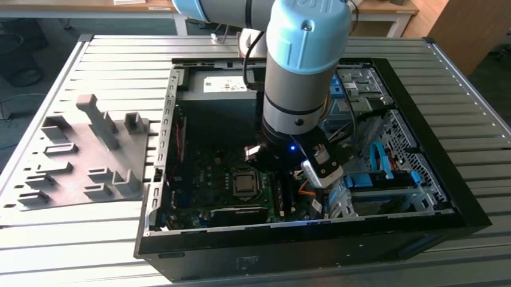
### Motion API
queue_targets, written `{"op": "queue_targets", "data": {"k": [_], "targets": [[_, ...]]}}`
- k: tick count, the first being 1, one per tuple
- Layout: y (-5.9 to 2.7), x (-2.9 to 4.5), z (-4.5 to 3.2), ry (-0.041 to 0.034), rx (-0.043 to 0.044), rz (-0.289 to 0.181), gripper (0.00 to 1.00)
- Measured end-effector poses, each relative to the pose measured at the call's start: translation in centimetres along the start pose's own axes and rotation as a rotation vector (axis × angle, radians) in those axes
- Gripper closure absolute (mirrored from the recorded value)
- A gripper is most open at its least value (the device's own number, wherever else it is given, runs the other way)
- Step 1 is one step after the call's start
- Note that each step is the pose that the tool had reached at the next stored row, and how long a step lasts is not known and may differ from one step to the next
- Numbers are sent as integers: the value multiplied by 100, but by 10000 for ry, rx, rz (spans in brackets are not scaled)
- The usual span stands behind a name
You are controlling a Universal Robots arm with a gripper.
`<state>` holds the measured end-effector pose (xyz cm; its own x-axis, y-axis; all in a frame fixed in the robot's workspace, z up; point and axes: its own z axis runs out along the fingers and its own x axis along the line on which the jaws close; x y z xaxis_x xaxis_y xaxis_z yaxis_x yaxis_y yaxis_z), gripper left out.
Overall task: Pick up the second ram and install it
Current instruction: 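Insert the second ram into the second slot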
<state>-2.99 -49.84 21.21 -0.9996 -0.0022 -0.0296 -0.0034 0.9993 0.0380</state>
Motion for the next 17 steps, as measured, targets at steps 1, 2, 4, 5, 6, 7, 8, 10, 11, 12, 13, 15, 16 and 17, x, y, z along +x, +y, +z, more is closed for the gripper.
{"op": "queue_targets", "data": {"k": [1,2,4,5,6,7,8,10,11,12,13,15,16,17], "targets": [[0,0,2,0,1,1,86],[0,0,2,0,2,0,86],[0,1,5,0,1,-23,86],[0,1,6,1,1,-37,86],[0,1,7,2,0,-52,86],[0,1,8,2,-1,-69,86],[0,1,9,3,0,-83,86],[1,1,14,3,-1,-88,86],[1,0,16,4,1,-89,86],[1,1,17,4,3,-93,86],[1,1,19,4,4,-99,86],[3,1,24,3,3,-107,86],[5,1,27,3,3,-109,86],[7,1,31,4,6,-110,86]]}}
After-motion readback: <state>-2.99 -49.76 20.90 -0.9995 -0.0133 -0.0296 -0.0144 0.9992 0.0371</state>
